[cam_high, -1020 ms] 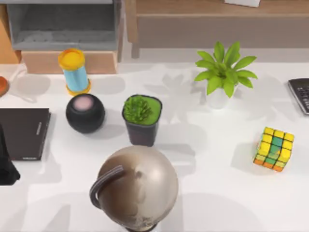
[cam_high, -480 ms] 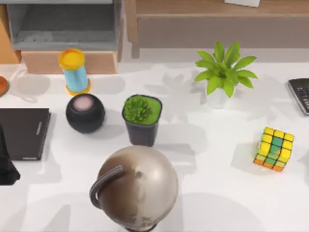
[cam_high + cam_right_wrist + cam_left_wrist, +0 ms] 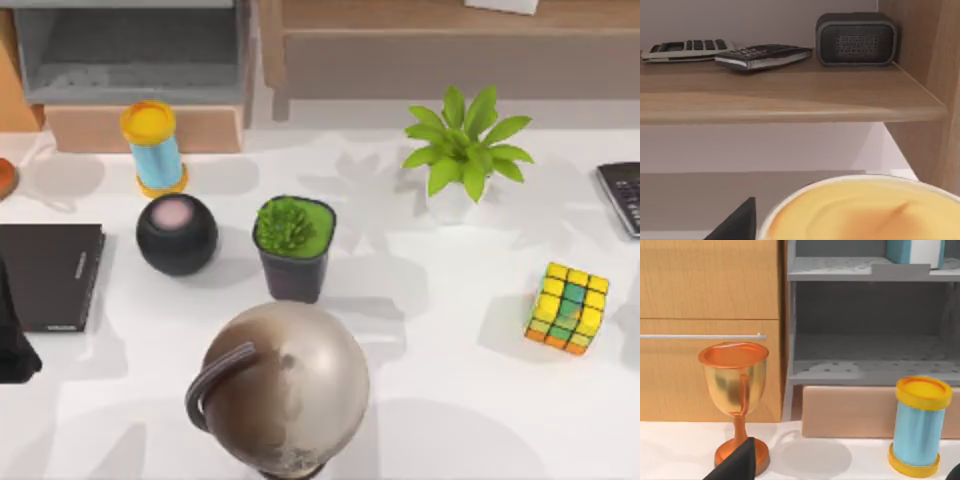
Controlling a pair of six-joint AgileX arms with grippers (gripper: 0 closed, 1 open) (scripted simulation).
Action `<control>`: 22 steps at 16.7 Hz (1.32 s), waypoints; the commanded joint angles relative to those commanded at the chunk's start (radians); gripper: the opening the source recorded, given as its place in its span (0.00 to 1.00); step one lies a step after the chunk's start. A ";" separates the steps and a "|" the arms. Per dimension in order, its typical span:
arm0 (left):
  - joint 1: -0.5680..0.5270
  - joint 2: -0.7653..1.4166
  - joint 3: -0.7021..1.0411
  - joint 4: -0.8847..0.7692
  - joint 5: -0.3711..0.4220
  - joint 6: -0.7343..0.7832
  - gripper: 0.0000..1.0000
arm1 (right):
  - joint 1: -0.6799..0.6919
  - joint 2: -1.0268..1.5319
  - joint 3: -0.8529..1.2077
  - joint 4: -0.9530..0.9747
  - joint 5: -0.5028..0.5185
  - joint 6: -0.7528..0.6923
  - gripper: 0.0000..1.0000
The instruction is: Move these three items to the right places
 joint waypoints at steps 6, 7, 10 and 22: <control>0.000 0.000 0.000 0.000 0.000 0.000 1.00 | 0.172 -0.006 0.288 -0.335 0.156 0.146 1.00; 0.000 0.000 0.000 0.000 0.000 0.000 1.00 | 0.205 -0.010 0.344 -0.423 0.184 0.174 1.00; 0.000 0.000 0.000 0.000 0.000 0.000 1.00 | 0.310 -0.025 0.513 -0.741 0.267 0.259 1.00; 0.000 0.000 0.000 0.000 0.000 0.000 1.00 | 0.774 -0.041 0.857 -2.183 0.526 0.557 1.00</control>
